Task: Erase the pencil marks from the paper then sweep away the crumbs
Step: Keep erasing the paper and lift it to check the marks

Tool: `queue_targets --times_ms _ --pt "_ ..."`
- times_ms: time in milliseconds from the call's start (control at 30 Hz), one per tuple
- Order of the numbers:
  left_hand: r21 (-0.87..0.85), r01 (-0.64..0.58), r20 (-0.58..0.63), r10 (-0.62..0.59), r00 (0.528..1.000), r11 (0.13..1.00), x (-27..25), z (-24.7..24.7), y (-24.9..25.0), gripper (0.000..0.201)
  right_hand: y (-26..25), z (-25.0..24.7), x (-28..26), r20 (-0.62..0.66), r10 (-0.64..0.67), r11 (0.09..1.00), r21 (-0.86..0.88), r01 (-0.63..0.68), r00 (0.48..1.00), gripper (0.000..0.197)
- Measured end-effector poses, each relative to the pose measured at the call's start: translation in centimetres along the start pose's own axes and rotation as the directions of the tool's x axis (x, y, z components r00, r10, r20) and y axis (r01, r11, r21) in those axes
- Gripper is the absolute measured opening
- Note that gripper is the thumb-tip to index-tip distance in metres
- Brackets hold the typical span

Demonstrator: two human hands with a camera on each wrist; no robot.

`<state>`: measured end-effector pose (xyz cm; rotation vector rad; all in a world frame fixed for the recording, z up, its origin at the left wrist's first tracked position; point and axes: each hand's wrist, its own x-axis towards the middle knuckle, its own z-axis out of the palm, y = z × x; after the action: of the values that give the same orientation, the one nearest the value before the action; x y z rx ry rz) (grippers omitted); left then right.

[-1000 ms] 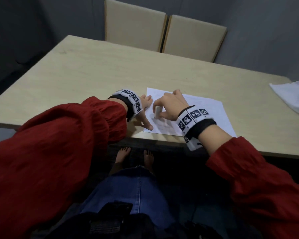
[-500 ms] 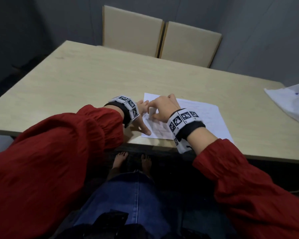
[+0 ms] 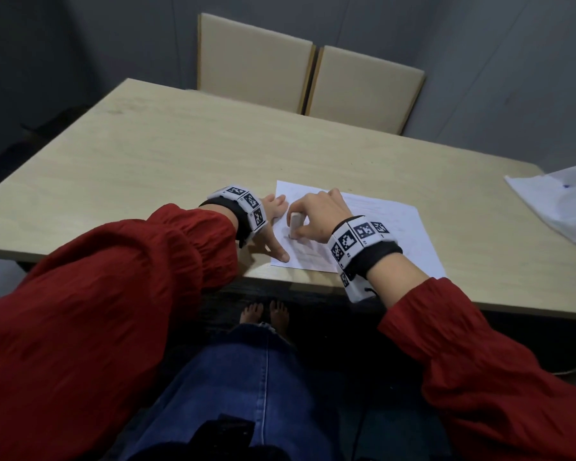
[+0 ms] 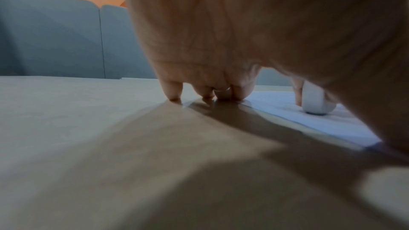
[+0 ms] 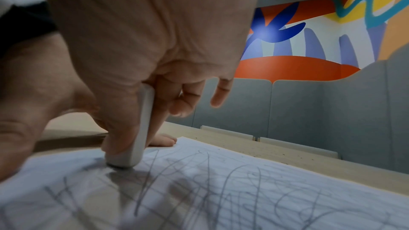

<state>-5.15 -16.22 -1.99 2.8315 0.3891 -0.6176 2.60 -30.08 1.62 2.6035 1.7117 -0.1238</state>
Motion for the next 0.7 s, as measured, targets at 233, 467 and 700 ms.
queue_targets --times_ms 233,467,700 --pt "0.031 0.019 -0.004 -0.019 1.000 0.999 0.1 0.1 0.2 0.134 -0.9 -0.3 -0.4 0.006 0.019 0.999 -0.035 -0.019 1.000 0.023" --pt "0.016 0.028 -0.012 -0.028 1.000 0.999 -0.6 0.0 0.7 0.128 -0.6 0.2 -0.5 -0.016 0.036 0.999 0.021 -0.036 0.999 0.032" --pt "-0.004 0.021 0.000 -0.021 1.000 1.000 -0.9 -0.1 0.6 0.130 -0.1 -0.2 -0.5 0.015 -0.038 0.998 -0.054 0.038 0.999 0.006"
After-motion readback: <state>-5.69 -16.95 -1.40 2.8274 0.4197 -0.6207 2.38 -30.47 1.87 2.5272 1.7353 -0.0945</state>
